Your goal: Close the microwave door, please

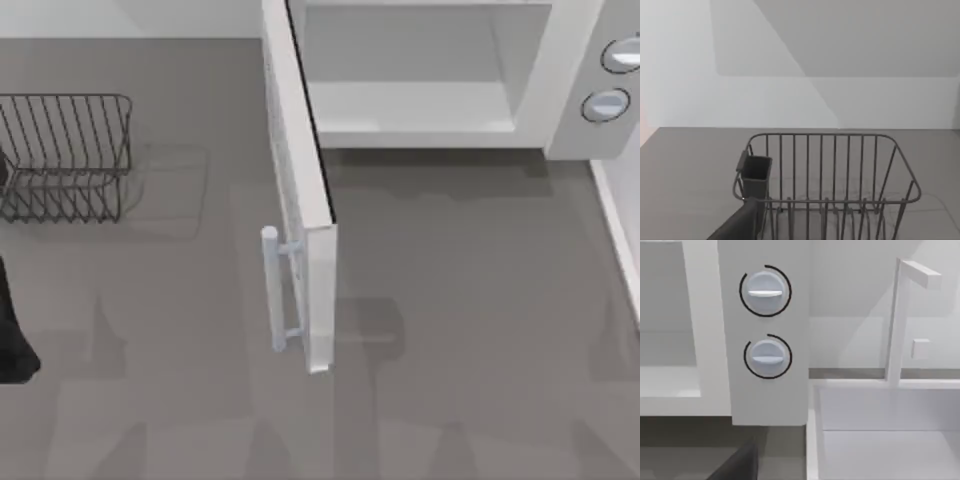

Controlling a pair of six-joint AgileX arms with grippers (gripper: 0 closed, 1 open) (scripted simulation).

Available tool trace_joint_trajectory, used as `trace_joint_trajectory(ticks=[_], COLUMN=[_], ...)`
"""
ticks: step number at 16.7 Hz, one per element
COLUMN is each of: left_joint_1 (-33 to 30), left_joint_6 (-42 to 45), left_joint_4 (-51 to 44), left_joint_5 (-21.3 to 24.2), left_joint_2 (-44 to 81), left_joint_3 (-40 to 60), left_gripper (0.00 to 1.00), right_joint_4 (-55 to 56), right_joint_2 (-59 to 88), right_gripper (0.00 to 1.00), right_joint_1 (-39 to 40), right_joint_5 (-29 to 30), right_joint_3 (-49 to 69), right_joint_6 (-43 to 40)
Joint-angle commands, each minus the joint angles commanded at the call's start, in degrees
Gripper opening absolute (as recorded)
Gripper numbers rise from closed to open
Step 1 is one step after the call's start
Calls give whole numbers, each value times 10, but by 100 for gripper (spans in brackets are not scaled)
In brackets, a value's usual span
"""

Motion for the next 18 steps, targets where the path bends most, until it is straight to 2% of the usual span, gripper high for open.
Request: trace_joint_trajectory(ticks=[4,8,13,18], left_joint_1=[-6,-33,-82,-134], left_joint_6=[8,55,154,270], left_joint_4=[-14,-94,-261,-464], left_joint_5=[5,31,76,128], left_joint_2=[16,111,309,545], left_joint_3=[10,74,233,453], left_gripper=[100,100,100,100], right_joint_4=[0,0,0,0], right_joint_2=[0,0,0,0], right_gripper=[100,100,100,100], right_joint_1=[0,0,0,0], right_joint_5=[0,0,0,0], right_joint_3=[0,0,0,0], right_joint_6=[0,0,0,0])
